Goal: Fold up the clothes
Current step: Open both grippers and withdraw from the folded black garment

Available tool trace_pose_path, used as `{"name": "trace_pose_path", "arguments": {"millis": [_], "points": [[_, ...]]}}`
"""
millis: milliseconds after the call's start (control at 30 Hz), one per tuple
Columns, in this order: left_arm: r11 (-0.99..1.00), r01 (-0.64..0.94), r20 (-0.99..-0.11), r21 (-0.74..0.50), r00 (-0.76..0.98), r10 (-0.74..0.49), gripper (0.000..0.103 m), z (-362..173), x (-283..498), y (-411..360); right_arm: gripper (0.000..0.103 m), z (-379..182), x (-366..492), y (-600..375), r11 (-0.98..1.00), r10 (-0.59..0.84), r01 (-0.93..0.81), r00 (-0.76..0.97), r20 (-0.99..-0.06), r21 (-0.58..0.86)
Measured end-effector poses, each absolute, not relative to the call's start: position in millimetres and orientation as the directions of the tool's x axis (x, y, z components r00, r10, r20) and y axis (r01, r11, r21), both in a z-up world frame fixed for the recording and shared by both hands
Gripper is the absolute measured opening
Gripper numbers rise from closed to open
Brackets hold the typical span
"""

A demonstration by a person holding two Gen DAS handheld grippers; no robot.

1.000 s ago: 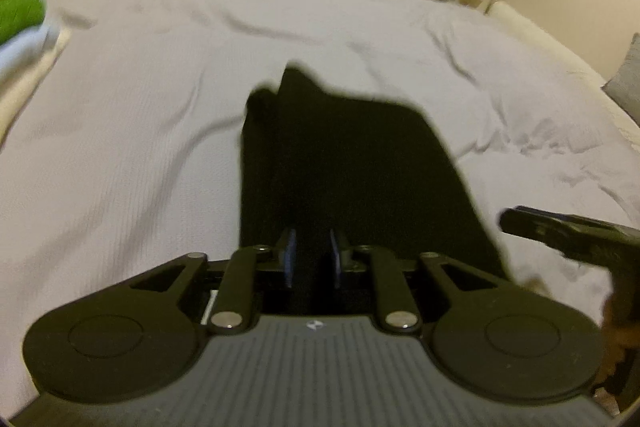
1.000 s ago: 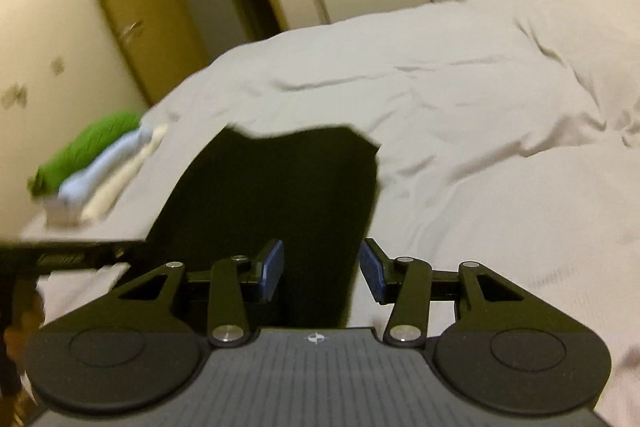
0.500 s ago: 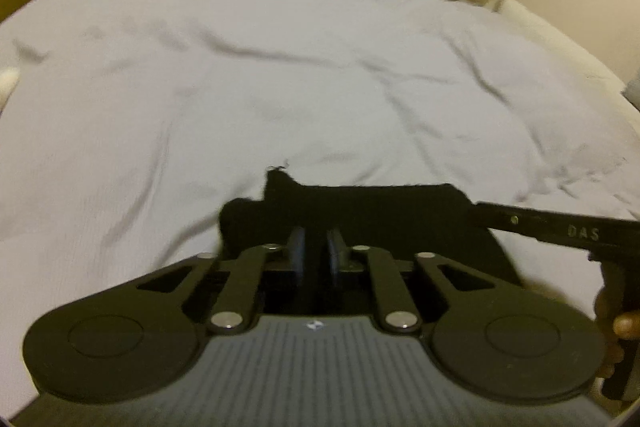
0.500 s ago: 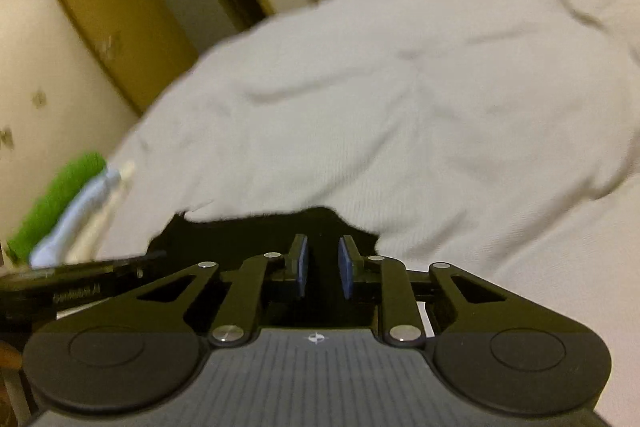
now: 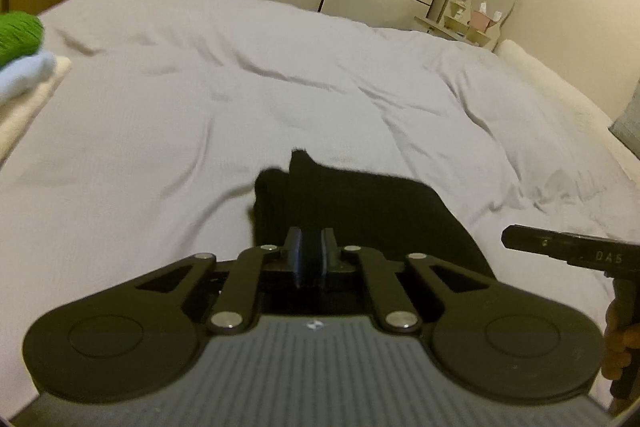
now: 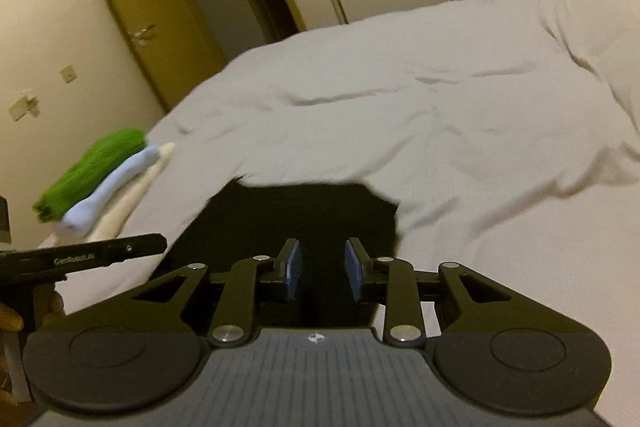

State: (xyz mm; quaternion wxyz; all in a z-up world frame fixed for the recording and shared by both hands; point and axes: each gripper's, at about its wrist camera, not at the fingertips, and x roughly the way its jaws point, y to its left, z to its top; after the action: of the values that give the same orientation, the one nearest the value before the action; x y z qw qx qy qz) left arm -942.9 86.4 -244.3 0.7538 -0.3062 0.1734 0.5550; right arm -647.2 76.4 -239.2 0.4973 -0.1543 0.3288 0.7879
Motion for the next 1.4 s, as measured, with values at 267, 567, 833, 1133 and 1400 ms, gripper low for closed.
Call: {"name": "trace_pose_path", "arguments": {"millis": [267,567,833,1133,1400], "points": [[0.192,-0.947,-0.656,-0.256,0.316,0.685,0.006,-282,-934,36,0.036,-269,-694,25,-0.35,0.661,-0.921,-0.371,-0.652,0.169],[0.163,-0.979,-0.677,-0.123,0.203,0.708,0.005,-296,-913,21,0.037,-283,-719,6,-0.377,0.719,-0.926,-0.277,-0.637,-0.022],[0.089,-0.992,-0.688,-0.093,0.129,0.714,0.01,-268,-901,11,0.053,-253,-703,5,-0.289,0.685,-0.952,-0.279,-0.673,0.1],[-0.014,-0.997,-0.74,-0.073,0.045,0.671,0.043,-242,-898,-35,0.095,-231,-701,-34,-0.222,0.656,-0.971,-0.214,-0.723,0.086],[-0.026,-1.0,-0.71,-0.017,-0.006,0.705,0.067,-216,-882,-78,0.1,-214,-699,-65,-0.205,0.65,-0.977,-0.181,-0.738,0.058]]}}
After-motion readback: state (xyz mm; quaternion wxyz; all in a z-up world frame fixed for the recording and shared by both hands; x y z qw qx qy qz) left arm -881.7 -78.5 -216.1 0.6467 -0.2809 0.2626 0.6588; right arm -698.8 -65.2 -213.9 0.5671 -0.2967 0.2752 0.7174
